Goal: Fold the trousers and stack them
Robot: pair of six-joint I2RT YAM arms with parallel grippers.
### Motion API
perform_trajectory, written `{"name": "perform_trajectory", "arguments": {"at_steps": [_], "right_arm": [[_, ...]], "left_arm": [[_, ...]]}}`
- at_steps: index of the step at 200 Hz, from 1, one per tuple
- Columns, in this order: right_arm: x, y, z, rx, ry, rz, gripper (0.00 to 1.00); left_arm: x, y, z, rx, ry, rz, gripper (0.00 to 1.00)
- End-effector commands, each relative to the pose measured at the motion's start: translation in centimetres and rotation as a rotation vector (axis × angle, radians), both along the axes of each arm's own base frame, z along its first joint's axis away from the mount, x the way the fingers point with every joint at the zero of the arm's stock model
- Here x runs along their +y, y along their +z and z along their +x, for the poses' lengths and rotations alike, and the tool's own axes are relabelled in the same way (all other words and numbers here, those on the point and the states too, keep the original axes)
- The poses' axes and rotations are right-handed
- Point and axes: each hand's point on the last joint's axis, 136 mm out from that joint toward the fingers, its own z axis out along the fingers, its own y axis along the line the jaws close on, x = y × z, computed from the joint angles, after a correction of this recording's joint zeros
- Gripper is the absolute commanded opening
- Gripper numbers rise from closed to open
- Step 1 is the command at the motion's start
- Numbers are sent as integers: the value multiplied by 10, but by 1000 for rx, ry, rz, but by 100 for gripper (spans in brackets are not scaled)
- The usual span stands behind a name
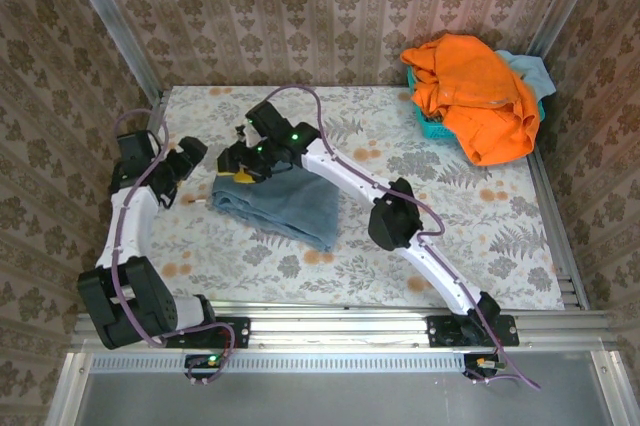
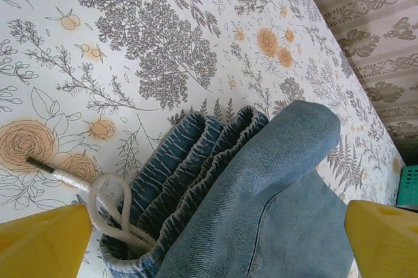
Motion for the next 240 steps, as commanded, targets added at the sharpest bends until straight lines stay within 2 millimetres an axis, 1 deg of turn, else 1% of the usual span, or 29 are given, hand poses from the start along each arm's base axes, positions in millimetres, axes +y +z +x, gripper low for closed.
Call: {"name": "perform_trajectory", "arguments": {"at_steps": [1,12,14,16,23,24,29,34,35,39,40,41,49,61,75,82,94,105,116,130,138,150,160,169,180,198,210,222,240], "right_arm": [[-46,60,3,-143,-46,-40,59],[-74,61,7,-173,-96,-81,58],[-78,66,8,-187,-108,-76,58],[-84,61,9,-182,-119,-92,58],[-104,55,9,-185,-158,-115,57],[-107,50,10,-180,-164,-124,57],[-121,49,11,-181,-194,-129,56],[-134,42,11,-169,-221,-144,55],[-137,44,11,-169,-227,-143,55],[-144,38,12,-171,-246,-142,54],[-146,39,13,-174,-252,-138,53],[-148,35,13,-167,-256,-143,53],[-160,25,9,-143,-277,-144,51],[-163,9,2,-107,-275,-130,49],[-151,-11,-10,-54,-237,-104,44],[-143,-22,-16,-24,-215,-85,40],[-128,-39,-24,41,-181,-40,31],[-115,-54,-30,98,-166,21,24],[-110,-77,-35,157,-175,37,20],[-118,-114,-43,221,-200,-6,16],[-125,-129,-47,244,-216,-24,14],[-130,-140,-52,260,-215,-38,14],[-134,-147,-55,264,-214,-59,14],[-137,-152,-57,265,-209,-80,14],[-139,-157,-60,274,-205,-97,14],[-142,-154,-56,264,-199,-94,15],[-149,-151,-50,249,-199,-117,16],[-161,-149,-42,224,-197,-157,17],[-192,-155,-26,197,-236,-247,20]], "left_arm": [[-20,19,5,2,-97,92,100],[-32,29,10,-6,-142,125,99],[-34,30,11,-7,-150,131,99],[-37,33,12,-13,-157,135,99],[-45,38,17,-24,-181,147,98],[-47,40,18,-28,-187,148,98],[-53,45,21,-40,-207,158,97],[-60,47,25,-47,-232,165,97],[-62,47,26,-47,-238,167,96],[-69,49,30,-51,-264,171,96],[-70,49,31,-51,-268,171,96],[-72,49,32,-51,-276,171,96],[-87,48,40,-51,-326,175,95],[-112,41,53,-39,-408,170,93],[-138,28,66,-35,-490,150,92],[-145,19,73,-38,-505,122,92],[-150,3,84,-27,-520,78,92],[-148,-14,93,-19,-534,33,93],[-140,-38,99,13,-518,-25,92],[-123,-72,101,74,-470,-63,90],[-110,-91,97,119,-423,-47,90],[-88,-113,91,168,-356,-15,89],[-70,-126,86,197,-289,1,89],[-58,-131,83,196,-243,-14,89],[-49,-134,81,182,-209,-39,89],[-47,-129,79,177,-213,-41,89],[-49,-124,75,179,-220,-32,89],[-49,-123,62,197,-210,-13,89],[-50,-125,34,216,-192,-6,89]]}}
